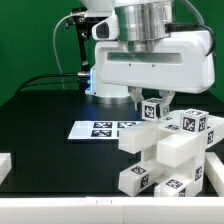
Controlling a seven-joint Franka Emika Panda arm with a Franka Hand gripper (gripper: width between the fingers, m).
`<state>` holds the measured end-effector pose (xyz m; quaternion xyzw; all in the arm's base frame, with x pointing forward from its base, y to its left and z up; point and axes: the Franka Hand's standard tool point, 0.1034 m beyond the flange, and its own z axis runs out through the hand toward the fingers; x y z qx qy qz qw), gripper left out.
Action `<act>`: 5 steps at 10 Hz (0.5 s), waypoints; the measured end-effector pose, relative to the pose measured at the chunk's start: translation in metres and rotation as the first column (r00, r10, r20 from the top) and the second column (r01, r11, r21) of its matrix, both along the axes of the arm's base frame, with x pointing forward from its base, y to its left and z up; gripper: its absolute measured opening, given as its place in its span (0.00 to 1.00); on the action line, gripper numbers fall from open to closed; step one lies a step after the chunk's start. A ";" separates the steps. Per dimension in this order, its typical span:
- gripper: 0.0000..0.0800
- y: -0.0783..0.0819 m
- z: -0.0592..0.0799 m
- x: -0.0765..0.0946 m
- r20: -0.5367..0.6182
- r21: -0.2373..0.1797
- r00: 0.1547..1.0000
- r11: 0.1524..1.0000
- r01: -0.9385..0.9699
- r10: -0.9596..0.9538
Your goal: Assemble chair
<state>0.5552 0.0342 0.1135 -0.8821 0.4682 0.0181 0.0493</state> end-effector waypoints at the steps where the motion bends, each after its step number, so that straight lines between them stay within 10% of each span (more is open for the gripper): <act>1: 0.35 0.003 0.000 0.000 -0.014 0.001 0.992 0.992 0.123 -0.123; 5: 0.35 0.006 -0.001 0.000 -0.053 0.006 0.888 0.889 0.458 -0.457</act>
Offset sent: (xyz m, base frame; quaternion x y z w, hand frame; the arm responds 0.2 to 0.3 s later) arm -0.0011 -0.0049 -0.0008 -0.0029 0.0123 0.1861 0.9824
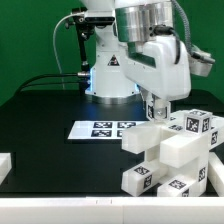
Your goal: Assemble chair
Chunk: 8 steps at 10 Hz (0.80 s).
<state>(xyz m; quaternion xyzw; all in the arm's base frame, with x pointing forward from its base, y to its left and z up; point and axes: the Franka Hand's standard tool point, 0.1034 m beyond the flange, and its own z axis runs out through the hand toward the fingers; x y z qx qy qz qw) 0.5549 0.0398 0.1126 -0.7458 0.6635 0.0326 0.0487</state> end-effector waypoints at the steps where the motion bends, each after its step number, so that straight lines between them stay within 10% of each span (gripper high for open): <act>1: 0.35 0.001 0.000 0.000 -0.007 0.001 0.998 0.998 0.067 -0.067; 4: 0.35 0.000 0.000 0.001 0.000 -0.001 0.998 0.998 0.061 -0.061; 6: 0.73 0.006 0.000 0.002 0.012 -0.001 0.999 0.999 -0.036 0.036; 8: 0.79 0.005 0.000 0.001 0.046 -0.018 0.928 0.929 -0.370 0.370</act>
Offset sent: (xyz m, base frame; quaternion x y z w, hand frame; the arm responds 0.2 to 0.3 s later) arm 0.0000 0.0000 0.0000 0.0000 0.0000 0.0000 1.0000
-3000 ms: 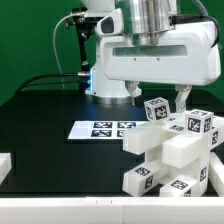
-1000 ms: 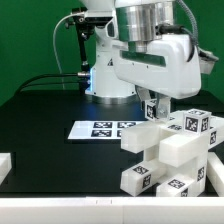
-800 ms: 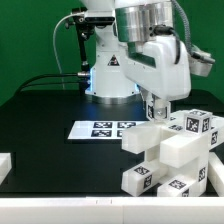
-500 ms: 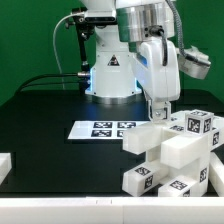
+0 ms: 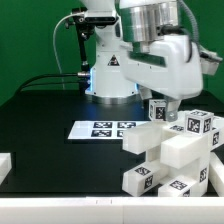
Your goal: Assemble chair
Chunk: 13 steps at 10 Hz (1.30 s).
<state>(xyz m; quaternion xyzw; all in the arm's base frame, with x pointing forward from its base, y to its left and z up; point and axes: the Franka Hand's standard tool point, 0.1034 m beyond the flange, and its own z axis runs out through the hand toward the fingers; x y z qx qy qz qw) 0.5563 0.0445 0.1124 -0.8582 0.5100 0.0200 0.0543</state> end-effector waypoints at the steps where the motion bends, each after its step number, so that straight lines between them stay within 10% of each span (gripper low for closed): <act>1: 0.81 0.005 -0.001 -0.002 0.003 -0.013 0.995 0.995 -0.097 0.097; 9: 0.75 0.000 -0.001 -0.001 0.037 -0.053 0.821 0.822 -0.567 0.569; 11: 0.32 0.001 -0.001 -0.001 0.030 -0.043 0.888 0.889 -0.457 0.458; 13: 0.33 0.001 -0.002 -0.001 0.022 -0.038 0.931 0.931 -0.364 0.365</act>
Offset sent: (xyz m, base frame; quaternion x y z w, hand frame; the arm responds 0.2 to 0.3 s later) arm 0.0000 0.0000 0.0000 0.0000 0.0000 -0.1296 0.9916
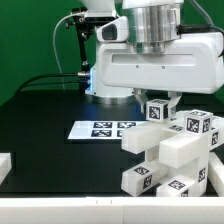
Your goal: Assemble chair
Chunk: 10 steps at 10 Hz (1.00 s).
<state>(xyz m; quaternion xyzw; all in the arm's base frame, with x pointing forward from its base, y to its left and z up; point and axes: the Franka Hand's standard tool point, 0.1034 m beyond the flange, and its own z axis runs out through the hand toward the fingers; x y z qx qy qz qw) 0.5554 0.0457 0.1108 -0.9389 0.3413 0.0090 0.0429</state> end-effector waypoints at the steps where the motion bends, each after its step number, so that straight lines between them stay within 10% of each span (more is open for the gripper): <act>1: 0.33 0.000 0.000 0.000 -0.009 0.001 0.995 0.995 0.103 -0.103; 10: 0.33 0.010 -0.002 0.000 -0.073 0.019 0.505 0.505 0.863 -0.860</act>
Offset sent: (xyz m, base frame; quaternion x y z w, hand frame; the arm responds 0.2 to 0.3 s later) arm -0.0008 -0.0196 0.0065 -0.0115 0.0131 0.3544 0.9349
